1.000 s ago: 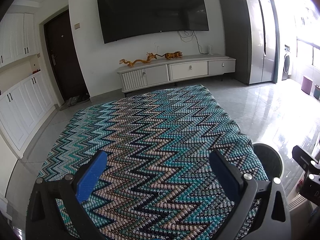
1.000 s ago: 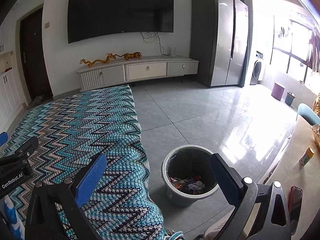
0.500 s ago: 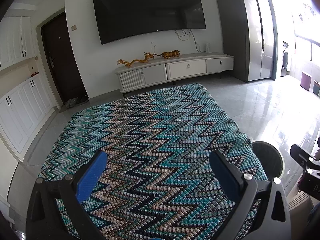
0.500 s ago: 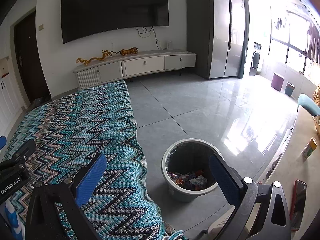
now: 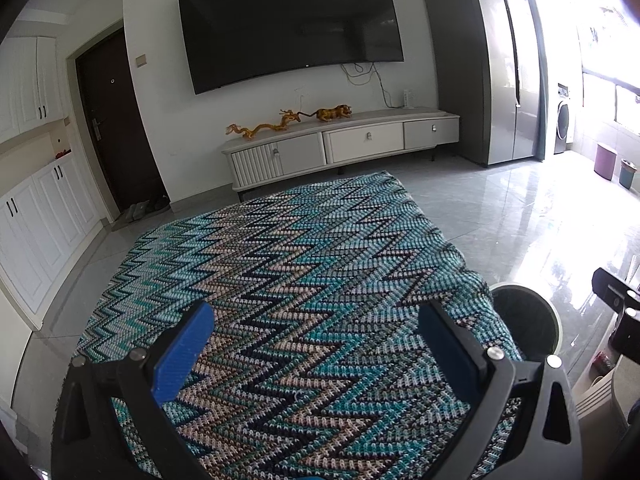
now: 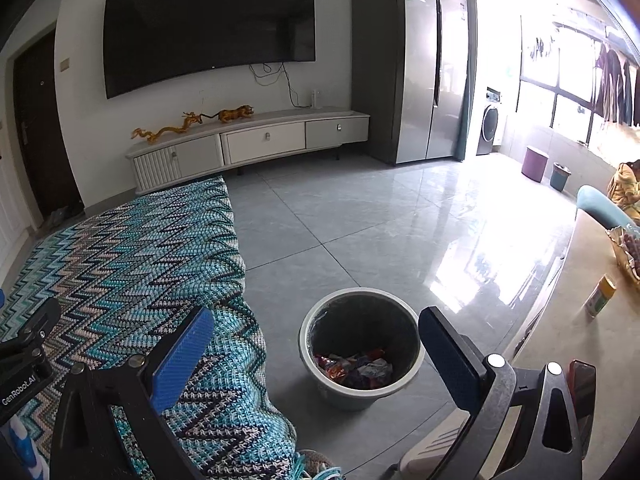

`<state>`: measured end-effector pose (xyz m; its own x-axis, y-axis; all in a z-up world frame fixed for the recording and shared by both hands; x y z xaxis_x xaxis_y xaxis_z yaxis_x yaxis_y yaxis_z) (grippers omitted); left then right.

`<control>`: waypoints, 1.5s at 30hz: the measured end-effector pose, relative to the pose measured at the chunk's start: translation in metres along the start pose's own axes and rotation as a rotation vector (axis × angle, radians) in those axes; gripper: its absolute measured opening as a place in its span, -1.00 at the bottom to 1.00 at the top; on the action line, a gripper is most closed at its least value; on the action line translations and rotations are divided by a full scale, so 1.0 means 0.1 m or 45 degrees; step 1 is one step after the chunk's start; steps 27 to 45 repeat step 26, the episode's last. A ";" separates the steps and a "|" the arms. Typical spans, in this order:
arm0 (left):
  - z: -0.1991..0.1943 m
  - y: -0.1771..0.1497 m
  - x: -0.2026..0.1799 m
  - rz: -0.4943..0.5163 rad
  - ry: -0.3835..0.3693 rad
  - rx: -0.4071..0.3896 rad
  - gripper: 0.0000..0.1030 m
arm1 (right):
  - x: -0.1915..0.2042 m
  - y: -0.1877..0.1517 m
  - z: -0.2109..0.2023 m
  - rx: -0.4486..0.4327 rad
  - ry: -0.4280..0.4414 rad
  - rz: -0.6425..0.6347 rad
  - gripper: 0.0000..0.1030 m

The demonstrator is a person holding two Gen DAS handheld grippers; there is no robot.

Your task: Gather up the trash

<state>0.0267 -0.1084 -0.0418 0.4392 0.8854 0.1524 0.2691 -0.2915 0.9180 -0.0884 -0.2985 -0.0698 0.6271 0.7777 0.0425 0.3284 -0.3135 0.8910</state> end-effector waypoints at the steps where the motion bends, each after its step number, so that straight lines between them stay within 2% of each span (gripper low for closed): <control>1: 0.00 0.00 0.00 -0.002 0.000 -0.001 0.99 | 0.01 0.00 0.00 0.001 0.005 -0.002 1.00; 8: 0.01 0.00 0.09 -0.021 0.019 -0.003 0.99 | 0.21 -0.02 -0.02 -0.002 0.097 -0.021 1.00; 22: 0.00 0.01 0.17 -0.035 0.036 -0.011 0.99 | 0.33 0.01 -0.07 -0.022 0.156 -0.047 1.00; 45: -0.01 0.01 0.20 -0.040 0.043 -0.012 0.99 | 0.37 0.02 -0.09 -0.031 0.167 -0.057 1.00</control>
Point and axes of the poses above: each gripper's, at about its wrist camera, not at the fingertips, and z roughly the way its jaws point, x to its left, y to its top, the point moved 5 cm from there along z, roughly the way its jaws point, and after that the axes turned 13 degrees about -x, right-handed, at the moved point
